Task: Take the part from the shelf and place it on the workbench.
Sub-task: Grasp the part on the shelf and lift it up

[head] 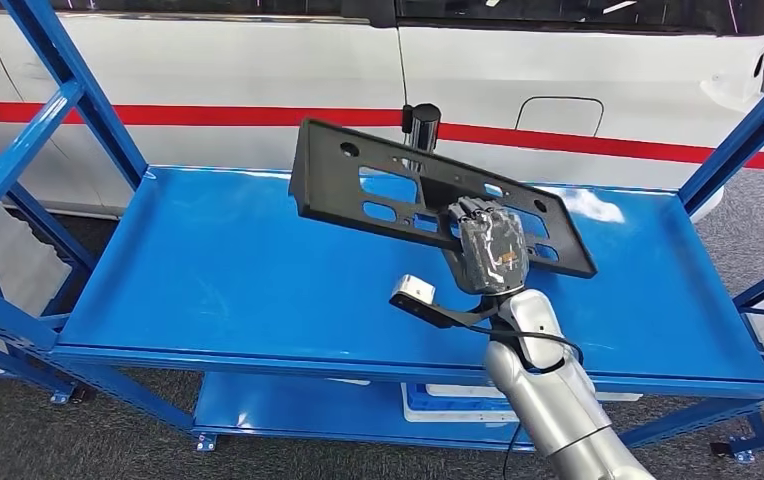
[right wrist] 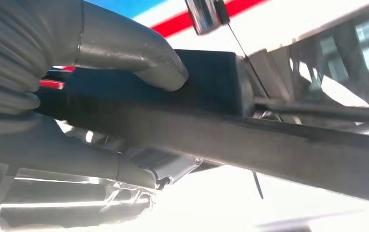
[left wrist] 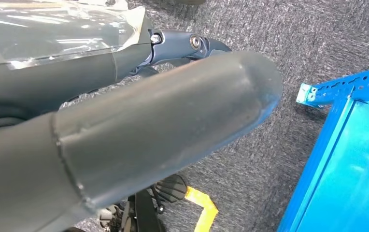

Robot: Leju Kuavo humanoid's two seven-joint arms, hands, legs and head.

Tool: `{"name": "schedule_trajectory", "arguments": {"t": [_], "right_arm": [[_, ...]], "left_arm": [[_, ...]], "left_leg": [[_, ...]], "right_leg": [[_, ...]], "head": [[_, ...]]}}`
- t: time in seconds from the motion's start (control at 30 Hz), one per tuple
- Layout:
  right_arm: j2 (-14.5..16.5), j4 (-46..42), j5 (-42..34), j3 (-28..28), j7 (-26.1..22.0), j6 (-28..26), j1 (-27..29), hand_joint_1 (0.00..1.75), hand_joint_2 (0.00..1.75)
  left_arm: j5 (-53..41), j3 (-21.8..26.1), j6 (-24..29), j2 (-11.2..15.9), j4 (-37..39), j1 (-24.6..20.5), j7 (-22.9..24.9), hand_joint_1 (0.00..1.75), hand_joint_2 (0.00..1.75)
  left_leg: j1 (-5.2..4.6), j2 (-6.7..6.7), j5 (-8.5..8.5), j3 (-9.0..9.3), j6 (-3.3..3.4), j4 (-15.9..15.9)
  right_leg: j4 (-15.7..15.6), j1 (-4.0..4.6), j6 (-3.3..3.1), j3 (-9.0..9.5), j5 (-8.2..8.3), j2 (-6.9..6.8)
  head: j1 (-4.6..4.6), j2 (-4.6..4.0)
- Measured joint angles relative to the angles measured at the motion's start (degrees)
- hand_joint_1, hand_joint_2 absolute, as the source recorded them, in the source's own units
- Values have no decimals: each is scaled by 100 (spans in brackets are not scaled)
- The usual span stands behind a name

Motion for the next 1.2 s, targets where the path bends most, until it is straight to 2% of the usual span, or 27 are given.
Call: {"name": "schedule_trajectory", "arguments": {"t": [0.57, 0.7, 0.87, 1.03, 1.1, 1.2], "right_arm": [[-6, -250, -96, -29, -85, -61, -26, 175, 175], [-89, -608, -620, -93, -227, -213, -162, 175, 175], [-258, -1127, -862, -212, -256, -40, -424, 175, 175], [-385, -1394, -1033, -218, -287, 54, -459, 175, 175], [-392, -1432, -1190, -208, -290, 153, -462, 175, 175], [-342, -1440, -1911, -190, -360, 490, -507, 175, 175]], "left_arm": [[7, 124, -55, -3, 0, -7, -44, 0, 0], [-120, 123, -204, -9, 0, -10, -196, 0, 175], [-275, 112, -217, -31, 0, -21, -170, 0, 175], [-348, 112, 207, -74, 0, -31, -142, 0, 175], [-367, 114, 300, -86, 1, -32, 159, 0, 175], [-395, 116, 35, -96, 2, -37, 1168, 0, 175]], "left_leg": [[-3, 0, 0, -4, 0, 0], [-6, -1, 3, -10, 4, 1], [-6, -1, 3, -9, 4, 1], [-7, -1, 3, -9, 4, 1], [-6, 0, 2, -10, 4, 1], [-6, 0, 3, -10, 4, 1]], "right_leg": [[0, 0, 1, -2, -1, 0], [1, 0, 3, -4, 1, 0], [0, -1, 3, -4, 2, 0], [0, 0, 4, -3, 1, 0], [0, 0, 4, -3, 1, 0], [1, 0, 4, -3, 1, 0]], "head": [[-1, 0], [-2, 0], [-1, 0], [-1, 0], [-1, 0], [-2, 0]]}}
